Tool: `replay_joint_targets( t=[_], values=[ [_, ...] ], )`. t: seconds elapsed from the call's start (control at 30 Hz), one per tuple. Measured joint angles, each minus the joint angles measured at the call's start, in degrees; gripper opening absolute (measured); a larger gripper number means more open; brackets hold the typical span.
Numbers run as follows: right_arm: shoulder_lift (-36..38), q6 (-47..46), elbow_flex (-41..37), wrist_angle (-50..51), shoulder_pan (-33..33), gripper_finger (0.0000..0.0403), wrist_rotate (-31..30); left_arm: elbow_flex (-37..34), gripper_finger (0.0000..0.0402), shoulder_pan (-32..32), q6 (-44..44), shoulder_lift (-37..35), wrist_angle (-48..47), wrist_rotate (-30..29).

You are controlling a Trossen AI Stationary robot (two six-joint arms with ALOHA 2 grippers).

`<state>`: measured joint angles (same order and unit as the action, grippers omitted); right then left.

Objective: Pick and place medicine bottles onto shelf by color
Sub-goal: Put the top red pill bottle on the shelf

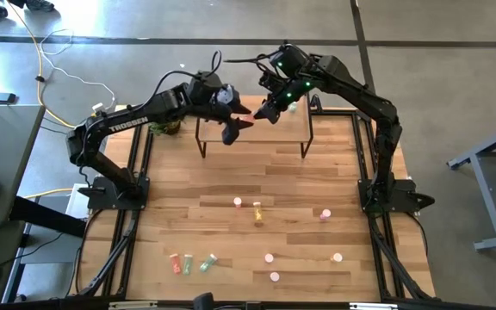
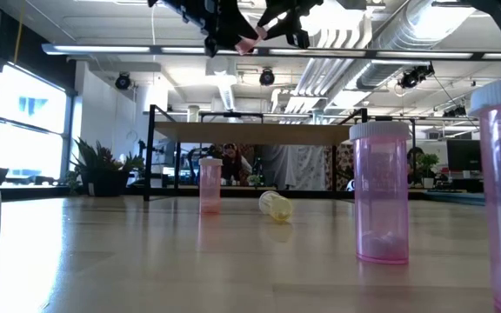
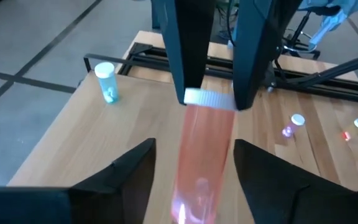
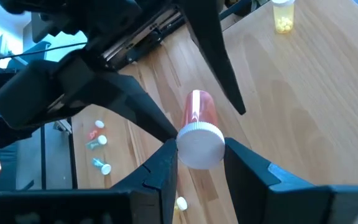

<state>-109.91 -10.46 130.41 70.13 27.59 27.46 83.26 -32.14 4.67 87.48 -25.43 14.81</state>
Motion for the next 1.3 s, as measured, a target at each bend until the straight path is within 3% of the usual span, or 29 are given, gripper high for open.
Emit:
replay_joint_targets(
  t=[0.53,0.9,1.3],
  values=[
    [0.02,0.0,0.0,0.37,0.15,0.0103,-0.17,0.0,0.0097,0.0,1.99,-0.02,1.31,0.42],
    [0.04,0.44,0.0,0.31,0.15,0.0109,-0.39,-0.02,0.0092,0.0,1.99,-0.02,1.29,1.68],
    [0.53,1.57,4.46,-0.98,1.56,0.0167,-4.41,-0.02,0.0091,0.0,1.36,-0.07,0.86,-0.07]
  ],
)
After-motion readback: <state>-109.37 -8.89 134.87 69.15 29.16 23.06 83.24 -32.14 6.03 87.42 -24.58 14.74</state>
